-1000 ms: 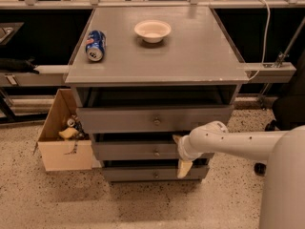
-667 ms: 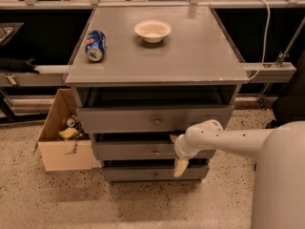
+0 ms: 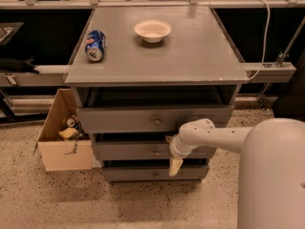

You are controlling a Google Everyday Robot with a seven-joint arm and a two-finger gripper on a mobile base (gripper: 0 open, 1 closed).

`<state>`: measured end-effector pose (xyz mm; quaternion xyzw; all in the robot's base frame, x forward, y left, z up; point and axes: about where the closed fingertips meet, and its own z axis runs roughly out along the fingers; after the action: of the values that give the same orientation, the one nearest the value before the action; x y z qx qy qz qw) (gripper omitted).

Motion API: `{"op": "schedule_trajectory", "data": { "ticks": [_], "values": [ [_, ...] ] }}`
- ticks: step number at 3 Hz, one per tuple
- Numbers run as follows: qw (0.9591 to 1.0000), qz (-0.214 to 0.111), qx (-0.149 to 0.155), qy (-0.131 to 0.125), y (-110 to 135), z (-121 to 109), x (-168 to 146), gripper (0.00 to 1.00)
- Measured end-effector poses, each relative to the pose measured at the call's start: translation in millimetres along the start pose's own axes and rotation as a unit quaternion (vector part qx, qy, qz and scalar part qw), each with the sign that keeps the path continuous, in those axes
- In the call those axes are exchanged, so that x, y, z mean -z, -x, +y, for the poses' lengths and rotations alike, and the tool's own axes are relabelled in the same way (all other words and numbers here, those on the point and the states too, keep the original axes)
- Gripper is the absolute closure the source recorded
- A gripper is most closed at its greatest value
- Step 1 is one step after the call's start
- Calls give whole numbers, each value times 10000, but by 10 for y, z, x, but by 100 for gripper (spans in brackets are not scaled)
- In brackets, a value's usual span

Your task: Open middle drawer

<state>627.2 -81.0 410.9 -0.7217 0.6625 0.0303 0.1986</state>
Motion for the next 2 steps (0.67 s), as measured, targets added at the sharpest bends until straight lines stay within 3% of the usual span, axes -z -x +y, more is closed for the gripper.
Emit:
{"op": "schedule_trajectory", "data": {
  "ticks": [1, 2],
  "values": [
    [9998, -26, -27, 170, -7, 26, -162, 15],
    [9999, -7, -6, 170, -102, 116, -105, 30]
  ]
}}
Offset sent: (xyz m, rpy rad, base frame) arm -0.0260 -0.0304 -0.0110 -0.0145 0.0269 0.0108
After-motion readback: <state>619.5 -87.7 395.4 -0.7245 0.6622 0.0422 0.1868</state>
